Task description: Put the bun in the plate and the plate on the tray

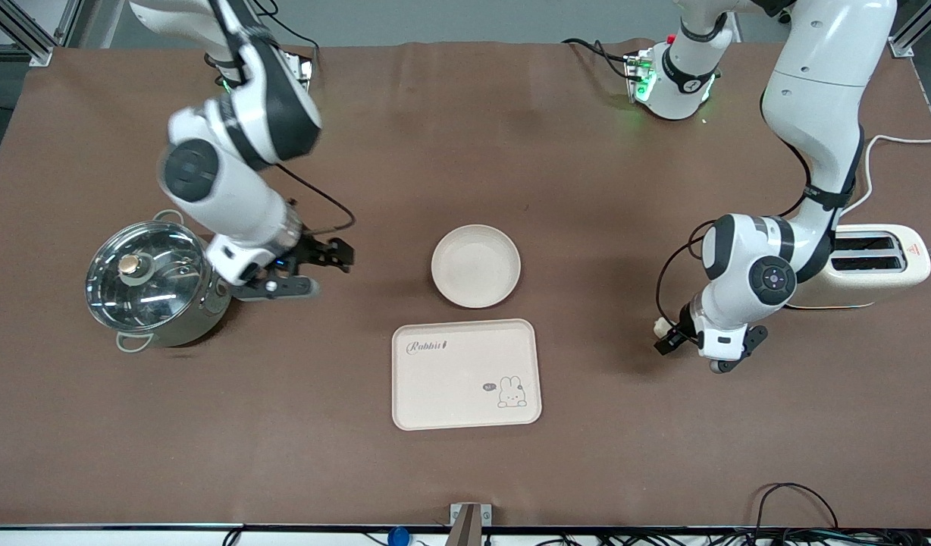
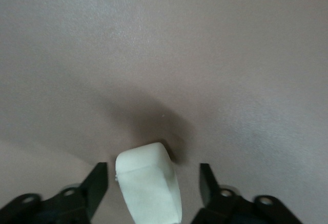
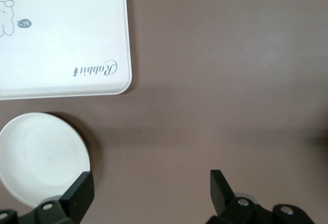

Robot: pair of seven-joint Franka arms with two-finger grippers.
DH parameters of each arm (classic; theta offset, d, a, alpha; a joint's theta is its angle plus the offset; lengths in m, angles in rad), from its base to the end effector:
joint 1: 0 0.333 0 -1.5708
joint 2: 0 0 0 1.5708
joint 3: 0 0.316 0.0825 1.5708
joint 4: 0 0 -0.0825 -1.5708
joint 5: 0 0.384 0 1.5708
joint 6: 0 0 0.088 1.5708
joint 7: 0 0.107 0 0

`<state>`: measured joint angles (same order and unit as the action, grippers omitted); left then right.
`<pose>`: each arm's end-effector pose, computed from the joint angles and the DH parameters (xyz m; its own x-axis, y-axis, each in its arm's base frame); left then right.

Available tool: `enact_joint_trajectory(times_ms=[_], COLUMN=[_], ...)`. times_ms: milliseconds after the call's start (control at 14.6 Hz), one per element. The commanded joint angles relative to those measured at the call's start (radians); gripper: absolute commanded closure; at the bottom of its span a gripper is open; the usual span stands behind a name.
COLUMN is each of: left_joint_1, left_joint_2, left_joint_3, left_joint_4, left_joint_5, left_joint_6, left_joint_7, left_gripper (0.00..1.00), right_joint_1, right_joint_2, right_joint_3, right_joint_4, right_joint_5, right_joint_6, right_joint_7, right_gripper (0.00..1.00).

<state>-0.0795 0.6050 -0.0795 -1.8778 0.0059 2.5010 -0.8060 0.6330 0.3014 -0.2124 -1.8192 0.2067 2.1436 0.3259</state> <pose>0.6304 -0.0986 0.1886 0.7921 0.6102 -0.0162 0.6103 -0.7910 0.0431 0.5712 0.2747 0.3792 0.9999 -0.0039 -0.0115 -0.0052 -0.9932 -0.1165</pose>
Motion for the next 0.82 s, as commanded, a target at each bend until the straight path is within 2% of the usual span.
enact_joint_trajectory(times_ms=[0, 137, 206, 275, 550, 756], left_joint_1=[0.0, -0.008, -0.023, -0.048, -0.204, -0.316], left_joint_2=[0.01, -0.008, -0.019, -0.033, -0.088, -0.088], left_joint_3=[0.0, -0.003, -0.005, -0.009, -0.022, -0.066], left_joint_4=[0.006, 0.005, 0.003, 0.002, 0.011, 0.046], left_joint_5=[0.023, 0.023, 0.023, 0.023, 0.023, 0.02], left_joint_6=[0.018, 0.007, 0.002, -0.005, -0.083, -0.099], left_joint_7=[-0.024, -0.05, -0.077, -0.112, -0.327, -0.526], left_gripper=[0.47, 0.61, 0.64, 0.65, 0.66, 0.66], right_joint_1=[0.043, 0.098, 0.118, 0.14, 0.174, 0.183], right_joint_2=[0.01, 0.056, 0.088, 0.114, 0.123, 0.16], right_joint_3=[-0.008, -0.007, 0.001, 0.007, 0.066, 0.111], right_joint_4=[-0.122, -0.196, -0.207, -0.213, -0.305, -0.33], right_joint_5=[0.107, 0.179, 0.228, 0.259, 0.267, 0.29], right_joint_6=[0.201, 0.359, 0.401, 0.435, 0.543, 0.614], right_joint_7=[0.015, 0.015, 0.013, 0.012, 0.013, 0.016], right_gripper=[0.0, 0.0, 0.0, 0.0, 0.0, 0.0])
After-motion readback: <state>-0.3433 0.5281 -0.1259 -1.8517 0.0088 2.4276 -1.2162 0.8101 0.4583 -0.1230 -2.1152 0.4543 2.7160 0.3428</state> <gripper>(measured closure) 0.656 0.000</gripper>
